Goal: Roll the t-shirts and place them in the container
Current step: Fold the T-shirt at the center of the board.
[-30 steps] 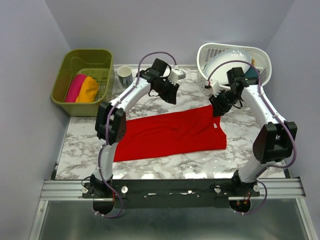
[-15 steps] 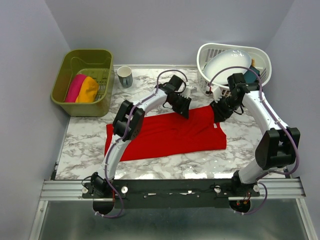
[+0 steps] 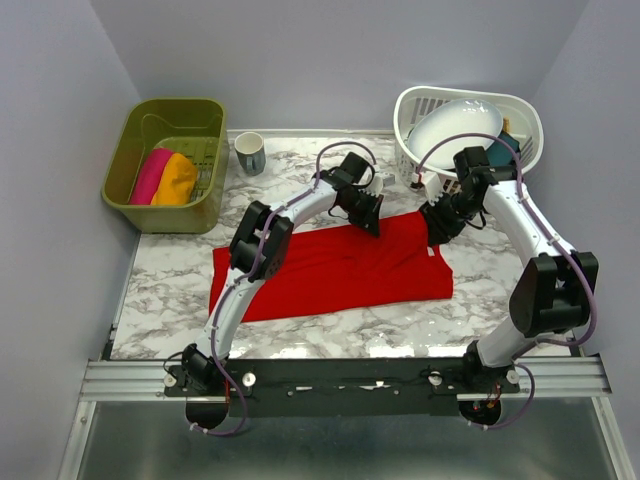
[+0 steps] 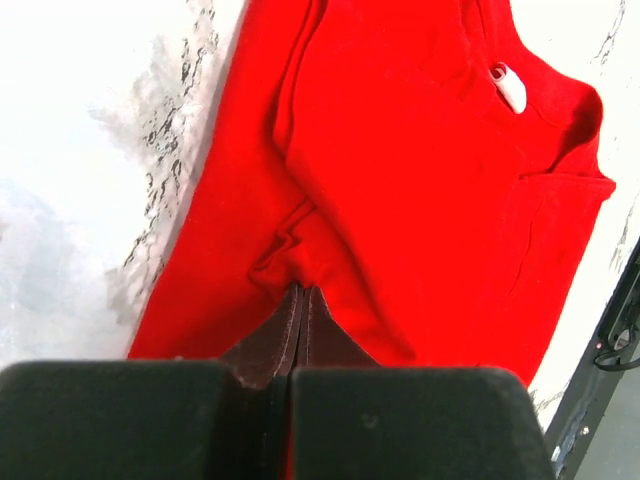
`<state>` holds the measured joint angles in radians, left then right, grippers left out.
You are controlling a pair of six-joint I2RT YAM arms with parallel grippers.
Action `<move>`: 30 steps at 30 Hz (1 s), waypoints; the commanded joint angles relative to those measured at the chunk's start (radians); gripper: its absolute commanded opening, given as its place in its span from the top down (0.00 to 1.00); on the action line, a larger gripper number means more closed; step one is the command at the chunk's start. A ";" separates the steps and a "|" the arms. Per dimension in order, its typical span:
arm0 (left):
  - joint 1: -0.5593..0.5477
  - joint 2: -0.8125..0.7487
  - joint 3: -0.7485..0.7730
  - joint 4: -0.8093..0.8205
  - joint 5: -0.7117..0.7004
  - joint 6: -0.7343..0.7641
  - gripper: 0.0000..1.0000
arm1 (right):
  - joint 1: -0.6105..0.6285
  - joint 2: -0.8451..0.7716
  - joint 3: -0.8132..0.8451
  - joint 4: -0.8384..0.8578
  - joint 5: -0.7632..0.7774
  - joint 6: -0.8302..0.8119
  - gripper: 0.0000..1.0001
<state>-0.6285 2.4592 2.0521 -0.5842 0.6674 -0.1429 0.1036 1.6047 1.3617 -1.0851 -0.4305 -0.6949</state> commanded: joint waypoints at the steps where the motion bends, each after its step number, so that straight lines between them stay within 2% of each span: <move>1: 0.012 -0.048 0.026 0.000 -0.037 0.014 1.00 | 0.002 0.015 0.002 0.016 0.022 0.008 0.63; 12: 0.026 -0.216 -0.050 0.012 -0.106 0.022 1.00 | 0.002 0.046 0.033 0.028 0.022 0.011 0.62; 25: 0.033 -0.233 -0.130 -0.031 -0.308 0.042 1.00 | 0.002 0.063 0.039 0.039 0.018 0.017 0.62; 28: 0.035 -0.236 -0.130 -0.049 -0.392 0.049 0.90 | 0.001 0.063 0.033 0.039 0.021 0.014 0.62; 29: 0.042 -0.247 -0.135 -0.055 -0.460 0.055 0.80 | 0.002 0.060 0.030 0.042 0.030 0.011 0.62; 30: 0.050 -0.273 -0.144 -0.057 -0.480 0.054 0.75 | 0.002 0.061 0.027 0.044 0.036 0.008 0.62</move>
<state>-0.6014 2.2387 1.9236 -0.6178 0.3859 -0.1143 0.1036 1.6547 1.3735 -1.0626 -0.4160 -0.6884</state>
